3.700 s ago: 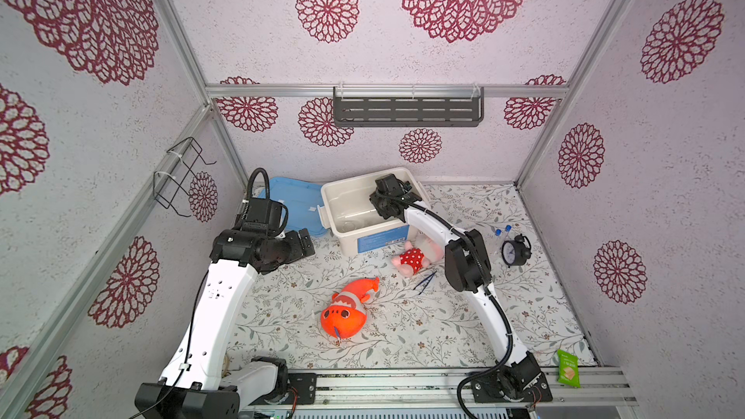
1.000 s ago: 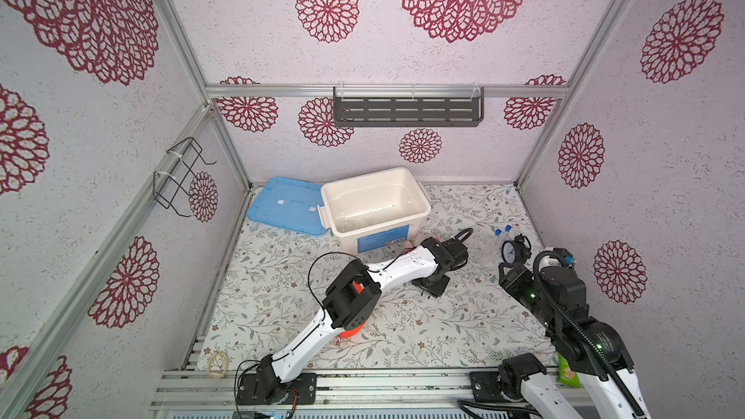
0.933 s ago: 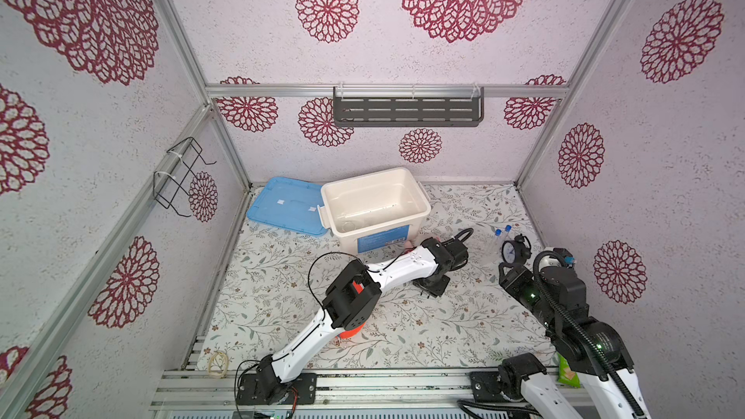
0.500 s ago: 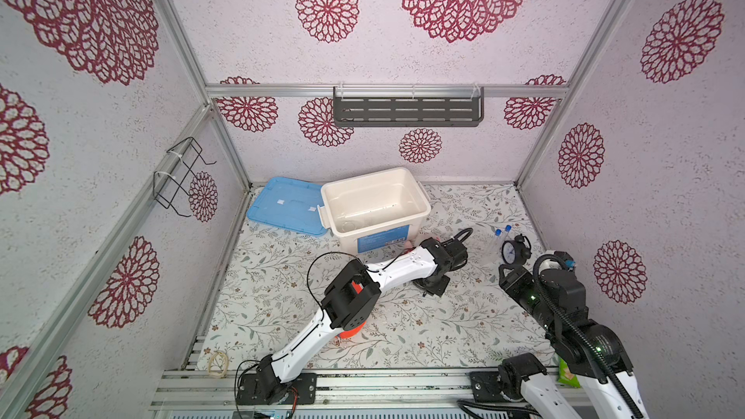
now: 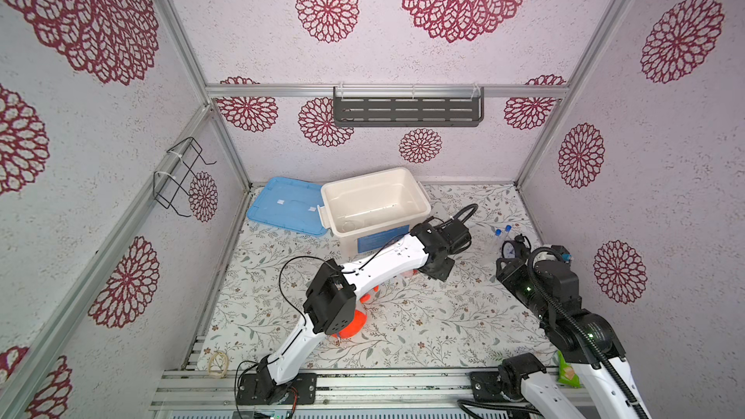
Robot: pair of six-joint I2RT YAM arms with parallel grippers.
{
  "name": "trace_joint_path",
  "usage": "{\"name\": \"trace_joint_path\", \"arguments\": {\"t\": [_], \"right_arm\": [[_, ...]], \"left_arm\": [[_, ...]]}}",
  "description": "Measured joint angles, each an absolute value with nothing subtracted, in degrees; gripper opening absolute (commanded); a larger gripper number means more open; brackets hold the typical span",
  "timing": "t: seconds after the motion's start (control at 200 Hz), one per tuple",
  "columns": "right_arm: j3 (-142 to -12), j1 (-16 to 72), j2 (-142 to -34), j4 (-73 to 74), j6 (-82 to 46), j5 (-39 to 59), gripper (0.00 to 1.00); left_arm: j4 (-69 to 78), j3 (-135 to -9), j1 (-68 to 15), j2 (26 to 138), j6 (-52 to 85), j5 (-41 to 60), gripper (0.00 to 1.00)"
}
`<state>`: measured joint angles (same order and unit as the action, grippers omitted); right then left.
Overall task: Organize the chemistry lab equipment
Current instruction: 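Lift the tweezers with the left gripper and carry them over the bin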
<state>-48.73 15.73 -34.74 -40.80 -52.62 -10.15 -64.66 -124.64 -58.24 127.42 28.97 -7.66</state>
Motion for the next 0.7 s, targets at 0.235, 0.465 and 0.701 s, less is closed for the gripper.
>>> {"name": "trace_joint_path", "arguments": {"t": [0.235,0.465,0.701], "right_arm": [[-52.12,15.73,-41.32,-35.44,-53.69,-10.41,0.54],[-52.40,15.73,-48.58,-26.76,-58.46,-7.90,0.54],[-56.21,15.73,-54.89,-22.48,-60.10,-5.67,0.53]], "left_arm": [[-65.78,-126.67,-53.80,116.60,28.14,-8.32,0.14],[-65.98,-125.03,-43.86,110.98,24.03,-10.81,0.14],[-64.47,-121.58,-41.17,110.52,12.62,-17.69,0.12]]}}
